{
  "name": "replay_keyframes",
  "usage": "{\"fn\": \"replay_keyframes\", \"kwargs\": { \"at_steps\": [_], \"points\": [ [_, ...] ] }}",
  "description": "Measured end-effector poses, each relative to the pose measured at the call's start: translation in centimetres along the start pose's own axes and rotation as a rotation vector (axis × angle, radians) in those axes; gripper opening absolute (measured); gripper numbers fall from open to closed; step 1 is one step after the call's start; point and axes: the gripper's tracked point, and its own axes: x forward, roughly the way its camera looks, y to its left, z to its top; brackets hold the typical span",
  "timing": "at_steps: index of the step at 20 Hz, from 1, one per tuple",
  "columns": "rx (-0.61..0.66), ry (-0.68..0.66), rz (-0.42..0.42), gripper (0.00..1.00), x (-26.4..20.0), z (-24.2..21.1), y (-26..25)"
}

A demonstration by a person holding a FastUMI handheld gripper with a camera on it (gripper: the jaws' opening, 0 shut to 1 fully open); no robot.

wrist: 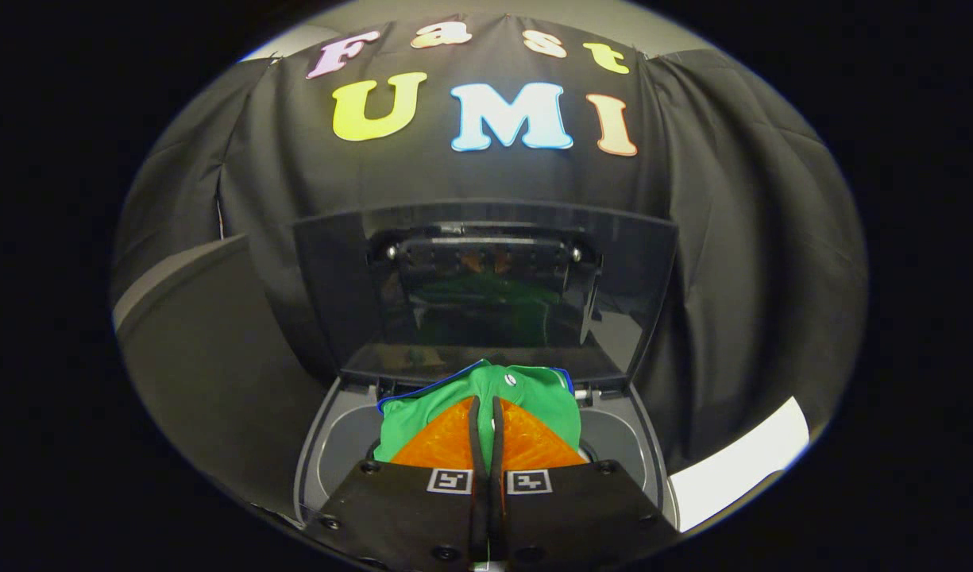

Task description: Put the clothes into the washing machine and then close the washing machine lid.

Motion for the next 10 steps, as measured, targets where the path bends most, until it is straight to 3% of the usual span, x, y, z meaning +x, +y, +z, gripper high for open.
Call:
{"fn": "replay_keyframes", "kwargs": {
  "at_steps": [10],
  "points": [
    [-0.002,0.122,0.025,0.02,4.1,-5.8,1.4]
  ]
}}
